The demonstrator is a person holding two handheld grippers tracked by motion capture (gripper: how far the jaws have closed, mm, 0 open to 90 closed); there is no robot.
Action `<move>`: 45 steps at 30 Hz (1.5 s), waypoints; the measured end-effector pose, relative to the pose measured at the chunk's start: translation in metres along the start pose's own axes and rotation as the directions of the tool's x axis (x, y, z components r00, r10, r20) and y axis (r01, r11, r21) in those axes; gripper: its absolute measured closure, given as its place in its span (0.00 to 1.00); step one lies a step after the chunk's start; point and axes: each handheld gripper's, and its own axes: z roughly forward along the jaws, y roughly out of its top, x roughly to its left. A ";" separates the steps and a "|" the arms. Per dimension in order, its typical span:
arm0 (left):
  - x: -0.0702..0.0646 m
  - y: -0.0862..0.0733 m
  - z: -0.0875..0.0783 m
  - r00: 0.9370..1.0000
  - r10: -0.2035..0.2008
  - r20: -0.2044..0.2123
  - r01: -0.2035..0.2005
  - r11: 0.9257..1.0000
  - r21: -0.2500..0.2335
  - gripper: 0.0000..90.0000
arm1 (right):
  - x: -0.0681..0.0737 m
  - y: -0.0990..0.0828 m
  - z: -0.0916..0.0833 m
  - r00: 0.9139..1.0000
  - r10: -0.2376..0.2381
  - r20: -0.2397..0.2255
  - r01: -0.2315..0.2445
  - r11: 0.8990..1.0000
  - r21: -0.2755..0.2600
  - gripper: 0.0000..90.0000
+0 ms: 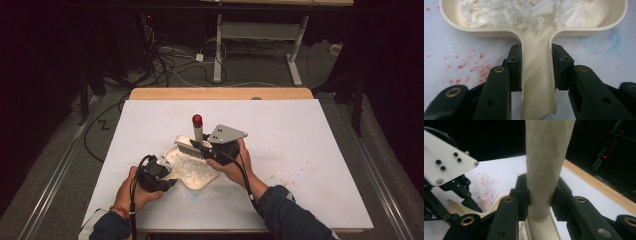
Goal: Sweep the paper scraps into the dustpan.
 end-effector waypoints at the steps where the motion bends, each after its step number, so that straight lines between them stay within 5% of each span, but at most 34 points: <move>1: 0.000 0.000 0.000 1.000 0.002 0.000 -0.002 1.000 0.001 0.70 | -0.002 0.001 -0.002 1.000 0.002 0.006 -0.002 1.000 -0.006 0.79; 15: -0.001 -0.002 0.001 1.000 -0.002 -0.004 0.002 1.000 0.006 0.70 | -0.028 -0.001 -0.040 0.994 0.070 0.078 -0.069 0.997 -0.023 0.79; 26: -0.002 -0.004 0.000 1.000 -0.008 -0.008 0.008 1.000 0.011 0.70 | -0.036 -0.027 -0.105 0.988 0.059 0.141 -0.070 0.995 0.070 0.79; 32: -0.002 -0.004 0.001 1.000 -0.007 -0.013 0.007 1.000 0.018 0.70 | -0.031 -0.039 -0.120 0.990 0.053 0.133 -0.069 0.991 0.117 0.79; 37: -0.003 -0.003 0.002 1.000 -0.003 -0.018 0.003 1.000 0.022 0.70 | -0.013 -0.042 -0.105 0.995 0.047 0.090 -0.061 0.985 0.161 0.79; 45: -0.002 -0.004 0.002 1.000 -0.006 -0.015 0.006 1.000 0.018 0.70 | 0.005 -0.036 -0.080 0.998 0.040 0.058 -0.048 0.988 0.145 0.79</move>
